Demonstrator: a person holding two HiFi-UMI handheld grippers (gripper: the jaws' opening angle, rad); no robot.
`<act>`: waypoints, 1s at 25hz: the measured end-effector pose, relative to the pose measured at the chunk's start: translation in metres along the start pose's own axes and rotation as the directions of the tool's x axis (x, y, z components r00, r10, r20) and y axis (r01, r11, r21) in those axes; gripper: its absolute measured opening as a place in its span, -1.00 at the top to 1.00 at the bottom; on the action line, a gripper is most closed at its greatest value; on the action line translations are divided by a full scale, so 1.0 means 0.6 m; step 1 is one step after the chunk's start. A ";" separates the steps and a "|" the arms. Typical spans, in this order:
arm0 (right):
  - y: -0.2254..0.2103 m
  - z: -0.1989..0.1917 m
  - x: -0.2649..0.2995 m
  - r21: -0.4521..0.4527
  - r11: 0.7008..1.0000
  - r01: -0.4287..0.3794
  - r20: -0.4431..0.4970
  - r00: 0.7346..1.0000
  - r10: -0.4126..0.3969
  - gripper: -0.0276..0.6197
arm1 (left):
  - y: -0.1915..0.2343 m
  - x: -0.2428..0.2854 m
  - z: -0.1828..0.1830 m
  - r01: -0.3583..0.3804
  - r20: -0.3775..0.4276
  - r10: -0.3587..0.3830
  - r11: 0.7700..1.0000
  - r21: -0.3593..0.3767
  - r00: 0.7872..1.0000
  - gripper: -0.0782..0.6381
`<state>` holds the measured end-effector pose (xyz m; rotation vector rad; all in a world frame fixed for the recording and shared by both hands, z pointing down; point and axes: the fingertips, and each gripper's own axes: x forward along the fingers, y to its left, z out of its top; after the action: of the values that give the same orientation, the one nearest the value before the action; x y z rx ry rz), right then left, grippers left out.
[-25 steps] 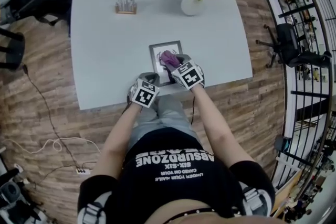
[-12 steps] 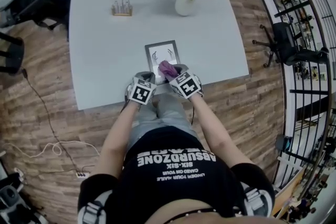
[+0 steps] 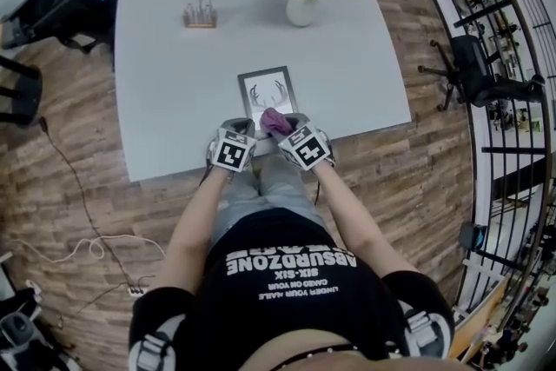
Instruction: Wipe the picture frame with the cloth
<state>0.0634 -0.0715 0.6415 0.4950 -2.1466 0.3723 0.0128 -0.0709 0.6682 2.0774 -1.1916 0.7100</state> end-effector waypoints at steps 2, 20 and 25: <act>0.001 0.002 0.001 -0.023 1.000 -0.001 -0.009 1.000 0.001 0.52 | 0.002 0.000 0.000 0.007 -0.001 -0.008 1.000 -0.019 1.000 0.74; -0.046 -0.030 -0.034 0.008 0.995 0.095 -0.007 0.995 -0.095 0.52 | -0.002 -0.001 -0.001 -0.003 0.006 0.003 1.000 -0.008 1.000 0.74; -0.051 -0.025 -0.034 -0.009 0.991 0.133 0.018 0.991 -0.133 0.52 | -0.002 -0.001 0.000 0.015 -0.010 -0.015 1.000 -0.012 1.000 0.74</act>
<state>0.0991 -0.0874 0.6359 0.6341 -2.1175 0.2831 0.0136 -0.0704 0.6674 2.0685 -1.1705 0.7046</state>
